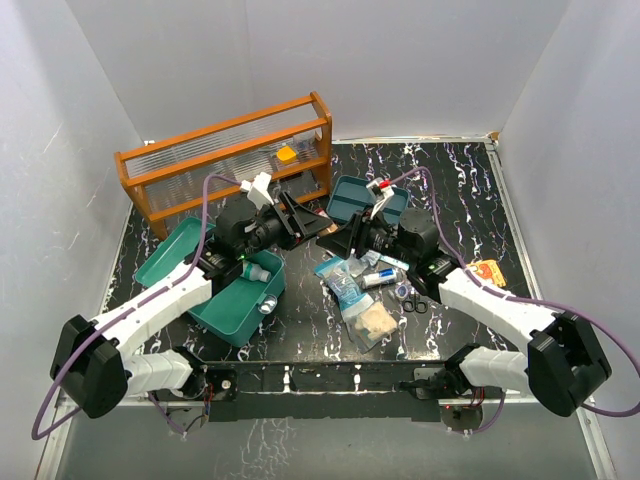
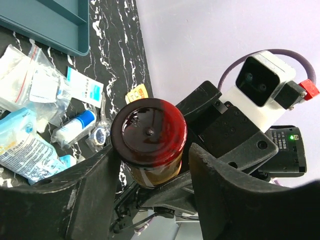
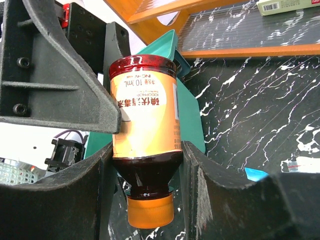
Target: Organize the medicine kit
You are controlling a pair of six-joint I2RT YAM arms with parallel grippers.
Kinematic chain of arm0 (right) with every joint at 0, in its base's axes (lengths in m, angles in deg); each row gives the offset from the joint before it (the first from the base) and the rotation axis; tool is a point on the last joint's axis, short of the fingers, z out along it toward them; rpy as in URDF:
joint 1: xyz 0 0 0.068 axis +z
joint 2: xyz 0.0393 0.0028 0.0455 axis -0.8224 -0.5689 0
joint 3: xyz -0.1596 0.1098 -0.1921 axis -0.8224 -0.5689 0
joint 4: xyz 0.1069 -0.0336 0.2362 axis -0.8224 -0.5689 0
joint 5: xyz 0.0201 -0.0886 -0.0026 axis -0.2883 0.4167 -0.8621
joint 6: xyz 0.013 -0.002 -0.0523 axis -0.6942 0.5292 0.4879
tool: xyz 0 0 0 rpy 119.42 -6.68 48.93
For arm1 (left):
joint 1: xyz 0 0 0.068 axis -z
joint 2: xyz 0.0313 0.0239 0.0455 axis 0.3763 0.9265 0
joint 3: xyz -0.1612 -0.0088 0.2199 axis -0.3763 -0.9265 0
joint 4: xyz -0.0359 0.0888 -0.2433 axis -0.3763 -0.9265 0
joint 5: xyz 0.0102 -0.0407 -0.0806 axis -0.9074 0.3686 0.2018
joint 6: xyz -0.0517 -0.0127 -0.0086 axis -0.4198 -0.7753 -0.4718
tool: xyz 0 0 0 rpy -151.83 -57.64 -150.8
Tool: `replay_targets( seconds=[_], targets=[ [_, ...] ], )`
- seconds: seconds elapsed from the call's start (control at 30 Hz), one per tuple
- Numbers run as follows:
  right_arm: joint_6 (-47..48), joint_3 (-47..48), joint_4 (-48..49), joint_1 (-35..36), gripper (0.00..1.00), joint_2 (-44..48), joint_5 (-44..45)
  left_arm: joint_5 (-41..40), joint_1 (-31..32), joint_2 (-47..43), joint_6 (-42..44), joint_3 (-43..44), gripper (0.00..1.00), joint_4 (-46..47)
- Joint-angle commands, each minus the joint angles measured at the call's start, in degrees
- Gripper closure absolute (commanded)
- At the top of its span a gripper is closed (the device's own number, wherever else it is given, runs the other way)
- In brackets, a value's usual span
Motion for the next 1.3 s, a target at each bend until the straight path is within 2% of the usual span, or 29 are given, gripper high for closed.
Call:
replay_targets(
  seconds=[0.0,0.07,0.13,0.23,0.4,0.47,0.53,0.63,0.77,0.97,1.13,1.27],
  targets=[
    [-2.9,3.3,7.4,0.7,0.68,-0.3,-0.6,-2.0,-0.2,-2.6,3.2,3.7,0.47,-3.5],
    [-2.5,3.4,7.8,0.9,0.67,-0.4,-1.9,-2.5,-0.2,-2.8,2.9,3.6,0.46,-3.4],
    [-2.2,3.5,7.8,1.1,0.67,-0.8,-2.7,-2.9,-0.2,-2.5,1.8,3.6,0.38,-3.1],
    [-2.5,3.6,7.9,1.6,0.67,-1.1,-2.5,-2.8,-0.2,-1.8,0.3,2.8,0.39,-0.2],
    [-5.9,3.3,10.6,1.6,0.67,-2.2,-3.2,-3.7,-0.2,-2.7,1.8,0.7,0.68,3.0],
    [-6.2,3.2,10.2,1.6,0.66,-2.3,-2.8,-3.8,-0.2,-3.3,2.5,0.0,0.74,3.6],
    [-6.2,3.2,9.0,1.6,0.59,-2.0,-1.9,-4.0,-0.2,-4.0,2.8,-0.4,0.75,3.0],
    [-5.8,3.4,6.2,1.6,0.39,-1.1,0.3,-5.5,-0.3,-5.5,3.9,-0.7,0.75,-0.2],
    [-3.2,3.3,2.3,1.6,0.28,1.4,2.3,-8.0,-1.3,-8.5,5.9,0.0,0.74,-7.2],
    [-1.0,1.3,-2.3,1.6,0.27,6.4,6.0,-13.4,-4.5,-15.6,9.5,1.8,0.73,-23.0],
    [-0.5,-0.1,-3.9,1.6,0.26,8.7,9.0,-26.0,-5.4,-22.3,14.7,4.3,0.72,-39.8],
    [-0.5,0.2,-4.2,1.6,0.26,8.0,9.1,-33.9,-5.6,-25.8,13.5,4.8,0.72,-47.8]
  ],
)
